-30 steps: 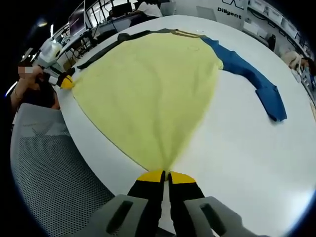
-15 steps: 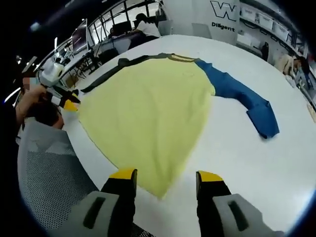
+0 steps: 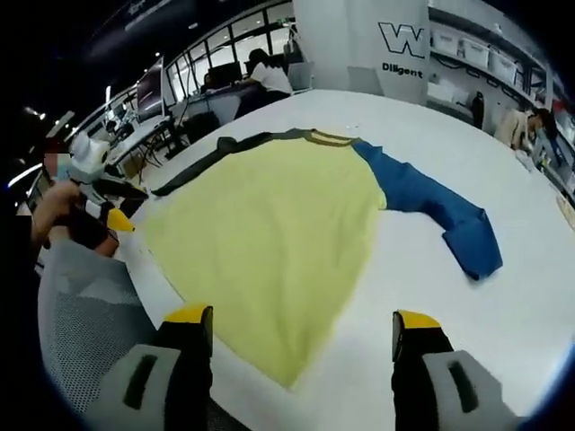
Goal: Fold the garment on the visible template until the final outline fits inside the template.
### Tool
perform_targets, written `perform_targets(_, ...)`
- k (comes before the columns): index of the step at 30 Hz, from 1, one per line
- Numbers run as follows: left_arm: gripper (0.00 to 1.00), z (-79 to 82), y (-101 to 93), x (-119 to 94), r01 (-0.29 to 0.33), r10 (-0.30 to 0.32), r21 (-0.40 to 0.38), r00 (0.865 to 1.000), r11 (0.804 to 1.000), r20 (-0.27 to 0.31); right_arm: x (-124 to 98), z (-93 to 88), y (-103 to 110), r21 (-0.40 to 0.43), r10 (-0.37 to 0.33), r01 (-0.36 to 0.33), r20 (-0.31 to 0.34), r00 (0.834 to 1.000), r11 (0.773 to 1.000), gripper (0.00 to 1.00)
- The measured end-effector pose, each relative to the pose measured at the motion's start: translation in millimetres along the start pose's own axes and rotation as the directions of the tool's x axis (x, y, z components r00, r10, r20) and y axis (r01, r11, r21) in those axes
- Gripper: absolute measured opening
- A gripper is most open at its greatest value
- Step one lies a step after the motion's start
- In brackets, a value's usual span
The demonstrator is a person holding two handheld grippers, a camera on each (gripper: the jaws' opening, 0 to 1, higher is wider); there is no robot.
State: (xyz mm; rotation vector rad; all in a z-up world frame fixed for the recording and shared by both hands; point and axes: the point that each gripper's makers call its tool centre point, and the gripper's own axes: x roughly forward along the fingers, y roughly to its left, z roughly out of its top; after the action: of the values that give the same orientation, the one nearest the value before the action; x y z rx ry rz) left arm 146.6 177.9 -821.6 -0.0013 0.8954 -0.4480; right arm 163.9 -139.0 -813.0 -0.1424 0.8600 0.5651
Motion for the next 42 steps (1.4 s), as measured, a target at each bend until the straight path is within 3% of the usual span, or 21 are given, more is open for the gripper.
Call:
perform_targets(11, 0.99, 4.6, -13.6, -3, -0.016, 0.014, 0.044, 0.999, 0.999, 0.044, -3, 20.0, -17, -0.024, -0.015, 0.017, 0.059, 0.998, 1.000, 0.96)
perform_targets(13, 0.99, -0.4, -23.6, 0, 0.018, -0.019, 0.078, 1.000, 0.997, 0.017, -1, 29.3, -27, -0.022, -0.026, 0.029, 0.103, 0.994, 0.999, 0.99)
perform_targets(18, 0.99, -1.5, -29.4, 0, 0.023, -0.026, 0.119, 0.999, 0.993, 0.022, 3, 49.9, -52, -0.035, -0.060, 0.068, 0.195, 0.979, 0.997, 0.99)
perform_targets(22, 0.99, 7.8, -36.3, -3, 0.043, -0.050, 0.104, 0.996, 0.994, 0.073, 12, 49.2, -73, -0.014, -0.069, 0.073, 0.180, 0.981, 0.997, 0.98)
perform_targets(28, 0.99, 6.8, -31.8, -3, 0.019, -0.028, 0.136, 0.998, 0.991, 0.063, 25, 53.8, -108, -0.014, -0.114, 0.119, 0.179, 0.977, 0.993, 0.85)
perform_targets(32, 0.99, 6.9, -32.2, -3, 0.020, -0.029, 0.132, 0.997, 0.991, 0.069, 32, 58.3, -120, -0.006, -0.113, 0.116, 0.184, 0.977, 0.993, 0.78)
perform_targets(36, 0.99, 10.9, -30.6, -3, -0.011, -0.003, 0.139, 0.995, 0.990, 0.099, 36, 63.3, -144, -0.033, -0.186, 0.196, 0.200, 0.962, 0.980, 0.58)
perform_targets(42, 0.99, 12.8, -28.4, -7, -0.027, 0.011, 0.154, 0.994, 0.988, 0.107, 44, 64.6, -161, -0.020, -0.209, 0.219, 0.215, 0.954, 0.976, 0.45)
